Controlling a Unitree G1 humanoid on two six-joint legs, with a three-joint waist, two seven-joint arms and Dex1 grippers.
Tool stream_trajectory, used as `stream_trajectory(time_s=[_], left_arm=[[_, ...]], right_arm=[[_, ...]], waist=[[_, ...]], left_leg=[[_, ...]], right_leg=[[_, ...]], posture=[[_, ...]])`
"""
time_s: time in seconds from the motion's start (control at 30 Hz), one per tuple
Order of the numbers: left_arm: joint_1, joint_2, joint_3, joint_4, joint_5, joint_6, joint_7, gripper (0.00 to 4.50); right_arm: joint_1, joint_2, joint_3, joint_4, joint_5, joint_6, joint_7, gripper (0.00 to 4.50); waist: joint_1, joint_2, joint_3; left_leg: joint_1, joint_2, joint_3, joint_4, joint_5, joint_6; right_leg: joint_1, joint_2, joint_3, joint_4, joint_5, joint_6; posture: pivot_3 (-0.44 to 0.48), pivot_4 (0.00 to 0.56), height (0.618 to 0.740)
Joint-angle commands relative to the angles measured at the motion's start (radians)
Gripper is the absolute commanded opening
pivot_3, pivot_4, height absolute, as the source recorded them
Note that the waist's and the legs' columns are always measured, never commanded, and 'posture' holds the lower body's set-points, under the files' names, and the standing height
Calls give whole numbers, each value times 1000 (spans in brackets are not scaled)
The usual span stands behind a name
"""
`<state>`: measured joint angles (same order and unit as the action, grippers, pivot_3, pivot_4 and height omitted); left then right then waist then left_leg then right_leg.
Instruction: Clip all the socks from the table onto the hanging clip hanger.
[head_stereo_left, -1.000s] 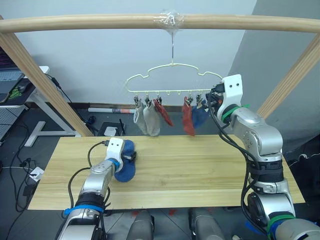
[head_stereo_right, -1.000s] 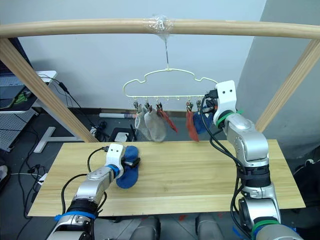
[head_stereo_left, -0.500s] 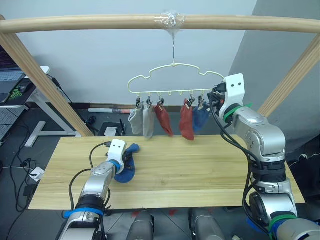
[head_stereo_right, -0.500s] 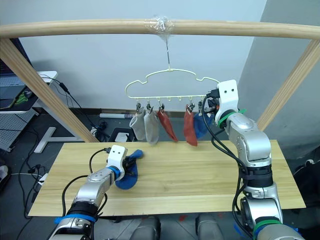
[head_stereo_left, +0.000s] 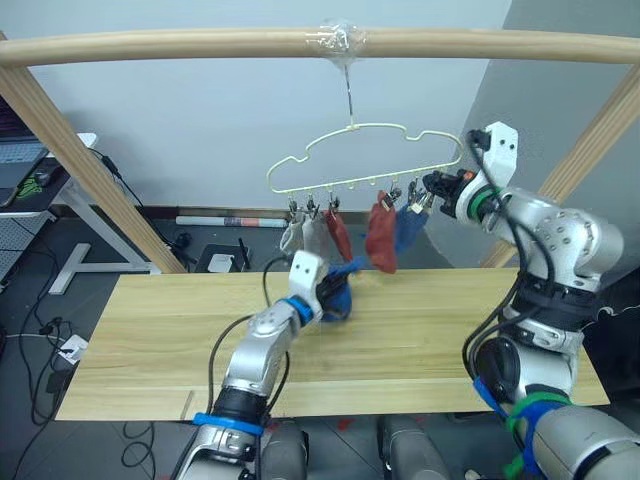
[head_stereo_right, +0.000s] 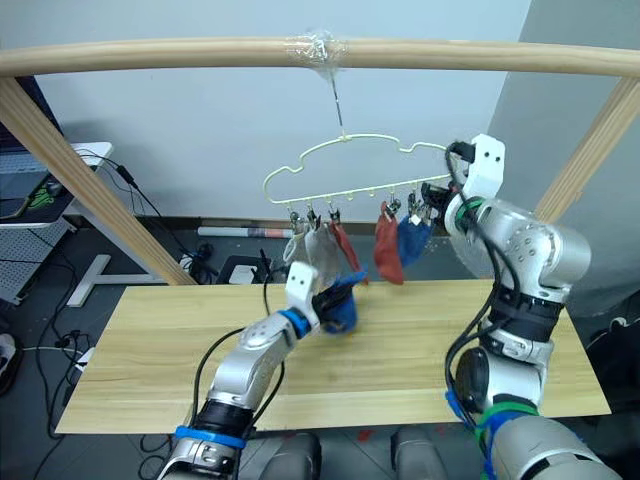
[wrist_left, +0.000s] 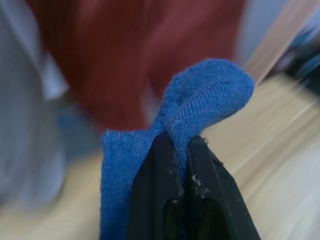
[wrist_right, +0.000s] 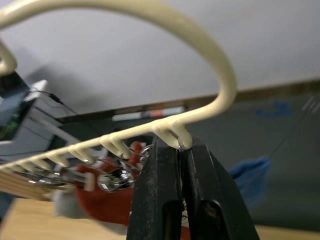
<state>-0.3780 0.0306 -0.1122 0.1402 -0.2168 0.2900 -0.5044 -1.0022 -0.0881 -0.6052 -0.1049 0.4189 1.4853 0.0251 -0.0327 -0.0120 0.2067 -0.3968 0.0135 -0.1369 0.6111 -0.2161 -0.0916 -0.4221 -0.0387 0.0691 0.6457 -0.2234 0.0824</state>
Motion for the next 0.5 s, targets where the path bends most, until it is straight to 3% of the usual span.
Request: stream_trajectory(time_s=[0.03,0.2,0.5], left_arm=[[-70,-63,-35,-79,-20,12,20,21],[-145,-115,-53,-50,-7,12,48,21],[-171,-108,-70,12,41,-48,56,21]], right_arm=[[-78,57,-150,-18,-28,128,-83,0],[-94,103,-185,-34,-28,129,-136,0],[-98,134,-213,-49,0,129,-193,0]], waist=[[0,0,0],[-2,0,0],[-4,0,0]], left_leg=[[0,0,0,0,0,0],[-1,0,0,0,0,0],[-1,0,0,0,0,0]], right_leg=[[0,0,0,0,0,0],[0,0,0,-1,0,0],[0,0,0,-1,-1,1]], posture=[[-17,163,740],[-17,163,740],[-27,166,740]])
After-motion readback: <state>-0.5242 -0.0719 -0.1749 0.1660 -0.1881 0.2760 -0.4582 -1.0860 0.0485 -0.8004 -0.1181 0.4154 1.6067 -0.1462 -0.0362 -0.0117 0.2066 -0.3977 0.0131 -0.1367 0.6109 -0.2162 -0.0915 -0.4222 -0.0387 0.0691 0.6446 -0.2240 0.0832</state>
